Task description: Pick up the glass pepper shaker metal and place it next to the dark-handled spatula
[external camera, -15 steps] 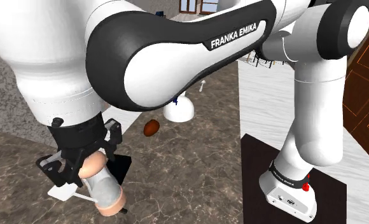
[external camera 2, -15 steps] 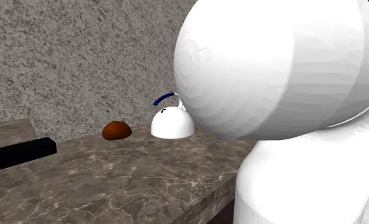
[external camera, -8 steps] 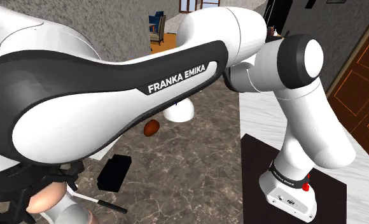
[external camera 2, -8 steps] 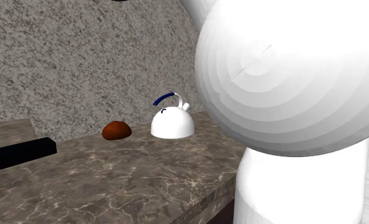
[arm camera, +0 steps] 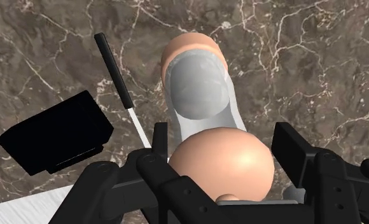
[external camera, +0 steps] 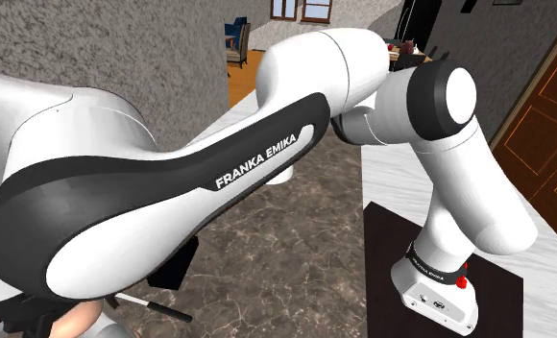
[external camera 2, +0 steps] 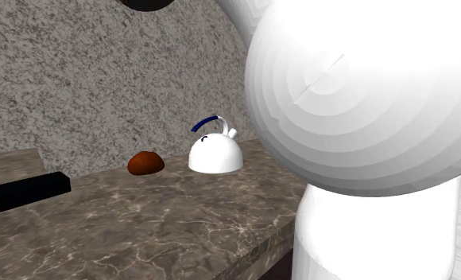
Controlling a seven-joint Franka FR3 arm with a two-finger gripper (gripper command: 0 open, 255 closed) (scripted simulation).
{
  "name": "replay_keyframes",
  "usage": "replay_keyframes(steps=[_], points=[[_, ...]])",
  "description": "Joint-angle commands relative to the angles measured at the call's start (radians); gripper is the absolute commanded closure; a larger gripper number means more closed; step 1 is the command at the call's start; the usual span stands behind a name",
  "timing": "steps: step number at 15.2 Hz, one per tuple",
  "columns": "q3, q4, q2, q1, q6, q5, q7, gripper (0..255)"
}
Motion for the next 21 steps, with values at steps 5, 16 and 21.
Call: replay_keyframes(steps=[5, 16, 21], points=[[-0.009, -0.073, 0.015, -0.019, 0.078, -0.015, 0.02, 255], [-0.009, -0.073, 0.015, -0.019, 0.078, -0.015, 0.02, 0], [0.0, -0.03, -0.001, -0.009, 0.025, -0.002, 0.008, 0]])
